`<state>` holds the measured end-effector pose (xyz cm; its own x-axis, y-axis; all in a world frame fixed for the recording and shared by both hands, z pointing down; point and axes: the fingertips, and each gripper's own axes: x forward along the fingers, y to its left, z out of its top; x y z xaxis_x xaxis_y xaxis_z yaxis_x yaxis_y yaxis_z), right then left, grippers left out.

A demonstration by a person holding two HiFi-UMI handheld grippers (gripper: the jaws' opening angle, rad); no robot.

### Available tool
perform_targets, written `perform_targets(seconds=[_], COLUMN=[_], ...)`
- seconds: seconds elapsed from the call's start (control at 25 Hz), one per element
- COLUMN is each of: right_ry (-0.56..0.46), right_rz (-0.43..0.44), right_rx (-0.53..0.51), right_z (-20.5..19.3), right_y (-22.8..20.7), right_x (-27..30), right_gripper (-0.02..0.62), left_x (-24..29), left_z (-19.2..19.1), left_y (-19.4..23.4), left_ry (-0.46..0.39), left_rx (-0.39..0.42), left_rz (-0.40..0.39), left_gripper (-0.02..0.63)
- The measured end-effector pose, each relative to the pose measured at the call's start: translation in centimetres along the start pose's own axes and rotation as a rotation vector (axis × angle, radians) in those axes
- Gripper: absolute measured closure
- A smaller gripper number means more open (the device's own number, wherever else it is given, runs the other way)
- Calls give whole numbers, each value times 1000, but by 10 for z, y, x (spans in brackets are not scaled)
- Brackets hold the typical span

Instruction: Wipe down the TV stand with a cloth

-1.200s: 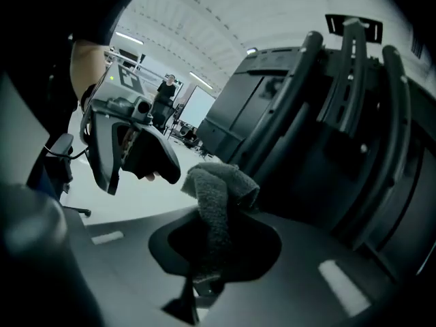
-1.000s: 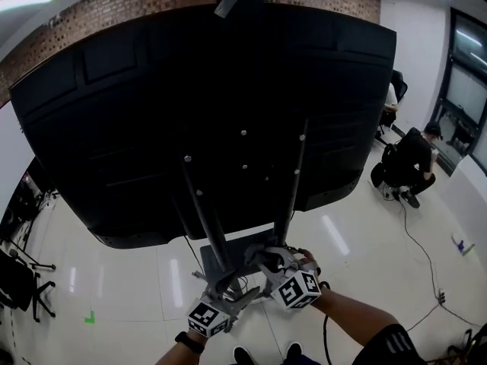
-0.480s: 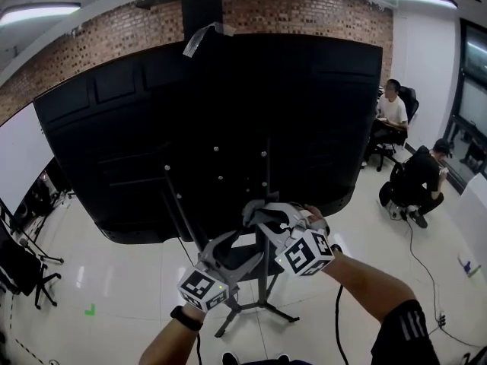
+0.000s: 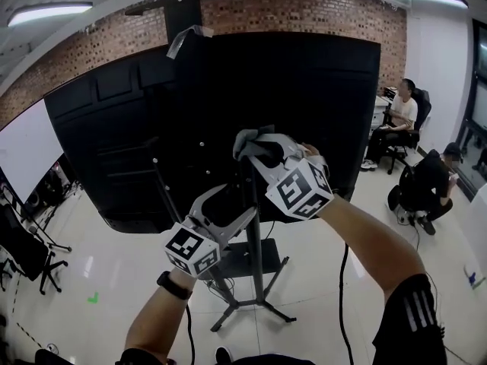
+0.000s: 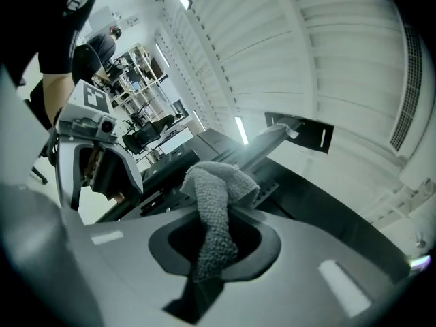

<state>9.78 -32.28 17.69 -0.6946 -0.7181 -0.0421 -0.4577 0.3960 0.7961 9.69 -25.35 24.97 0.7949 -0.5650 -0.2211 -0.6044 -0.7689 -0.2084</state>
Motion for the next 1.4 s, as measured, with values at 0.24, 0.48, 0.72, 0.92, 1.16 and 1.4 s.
perform_targets(seconds=[0.24, 0.48, 0.72, 0.92, 1.16, 1.4], right_ry=[-17, -19, 52, 110, 148, 160], right_rz=[18, 10, 12, 51, 133, 148], right_rx=[-48, -29, 61, 50, 134, 150], right_z=[-1, -7, -50, -74, -96, -106], right_y=[-18, -17, 0, 36, 86, 117], right_x=[10, 9, 7, 5, 4, 3], right_gripper=[551, 551, 552, 551, 549, 547], left_x=[7, 0, -10, -21, -35, -45], left_z=[-1, -13, -42, -73, -99, -121], left_y=[14, 18, 18, 14, 3, -1], left_ry=[36, 65, 95, 124, 151, 174], left_rx=[13, 5, -36, -74, -94, -128], left_rz=[61, 76, 63, 44, 4, -10], left_gripper=[293, 298, 299, 299, 299, 300])
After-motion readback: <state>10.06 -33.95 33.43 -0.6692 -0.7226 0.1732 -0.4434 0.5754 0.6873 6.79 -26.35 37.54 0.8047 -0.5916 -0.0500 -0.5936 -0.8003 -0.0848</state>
